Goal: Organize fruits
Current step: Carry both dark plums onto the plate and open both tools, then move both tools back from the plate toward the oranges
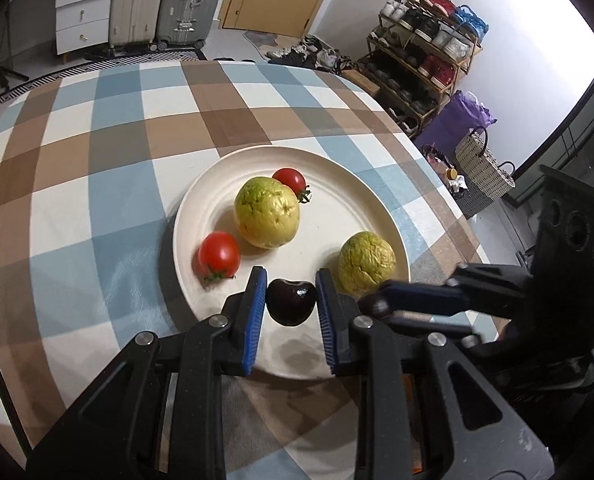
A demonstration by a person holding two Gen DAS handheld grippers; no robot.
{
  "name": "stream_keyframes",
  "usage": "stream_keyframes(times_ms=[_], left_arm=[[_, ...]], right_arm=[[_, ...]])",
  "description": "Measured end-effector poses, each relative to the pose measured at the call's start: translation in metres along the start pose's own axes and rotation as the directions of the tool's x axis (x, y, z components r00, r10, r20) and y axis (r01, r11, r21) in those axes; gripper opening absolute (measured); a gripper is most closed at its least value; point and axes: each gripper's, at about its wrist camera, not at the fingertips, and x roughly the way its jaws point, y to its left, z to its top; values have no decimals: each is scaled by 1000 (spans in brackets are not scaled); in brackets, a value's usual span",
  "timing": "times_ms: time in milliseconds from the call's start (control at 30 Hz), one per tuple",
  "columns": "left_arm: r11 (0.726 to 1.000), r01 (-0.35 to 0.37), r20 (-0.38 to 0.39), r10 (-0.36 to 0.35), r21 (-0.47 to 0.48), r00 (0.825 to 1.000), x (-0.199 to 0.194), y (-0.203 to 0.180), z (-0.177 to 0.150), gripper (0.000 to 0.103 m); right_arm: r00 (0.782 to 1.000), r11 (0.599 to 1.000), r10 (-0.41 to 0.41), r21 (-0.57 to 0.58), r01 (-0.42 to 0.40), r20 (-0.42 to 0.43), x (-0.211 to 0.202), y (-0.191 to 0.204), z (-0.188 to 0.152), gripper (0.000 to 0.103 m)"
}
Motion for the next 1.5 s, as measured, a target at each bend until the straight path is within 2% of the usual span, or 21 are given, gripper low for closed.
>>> stream_keyframes(times_ms=[167, 600, 667, 733, 767, 867, 900, 1000, 1167, 1200, 1233, 1300, 1400, 1500], left_arm=[[1000, 14, -24, -14, 15, 1000, 13, 4, 6, 22], [999, 9, -62, -6, 42, 998, 22, 5, 3, 23], [999, 13, -54, -11, 41, 998, 20, 4, 4, 24], [999, 5, -47, -3, 36, 999, 16, 3, 5, 29], [1000, 6, -37, -5, 29, 999, 12, 3, 5, 31], [1000, 1, -7, -1, 23, 1000, 0, 2, 4, 49], [1000, 0, 1, 0, 21, 1000, -4, 1, 4, 55], [1000, 1, 29, -1, 14, 1000, -18, -2, 0, 57], [999, -37, 78, 36, 16, 996, -43, -14, -12, 64], [998, -59, 94, 58, 13, 994, -48, -17, -15, 66], [997, -76, 112, 74, 12, 991, -54, -19, -18, 71], [995, -100, 151, 97, 11, 984, -66, -26, -27, 78], [990, -137, 207, 130, 18, 970, -84, -38, -39, 79], [985, -171, 244, 159, 26, 956, -99, -50, -50, 79]], right_arm=[[998, 1000, 10, 8, -9, -56, 26, -3, 3, 22], [994, 1000, 11, -24, -14, -112, 51, 1, 3, 22], [993, 1000, 10, -26, -13, -118, 53, 3, 4, 26], [994, 1000, -2, -18, 0, -112, 53, 1, 5, 49], [995, 1000, -1, -9, 0, -104, 51, 0, 4, 51], [997, 1000, 3, -9, -4, -81, 37, -1, 1, 53], [998, 1000, -4, -10, 4, -70, 30, -2, -2, 57], [999, 1000, -20, 13, 21, -42, 12, -7, -8, 70], [999, 998, -45, 53, 45, 15, -23, -12, -20, 70], [998, 997, -55, 60, 53, 35, -32, -12, -24, 74], [997, 996, -66, 66, 63, 47, -37, -11, -26, 83], [992, 993, -87, 81, 80, 87, -52, -10, -32, 87], [987, 994, -88, 75, 78, 136, -70, -4, -38, 88], [979, 993, -107, 67, 97, 176, -86, 3, -42, 92]])
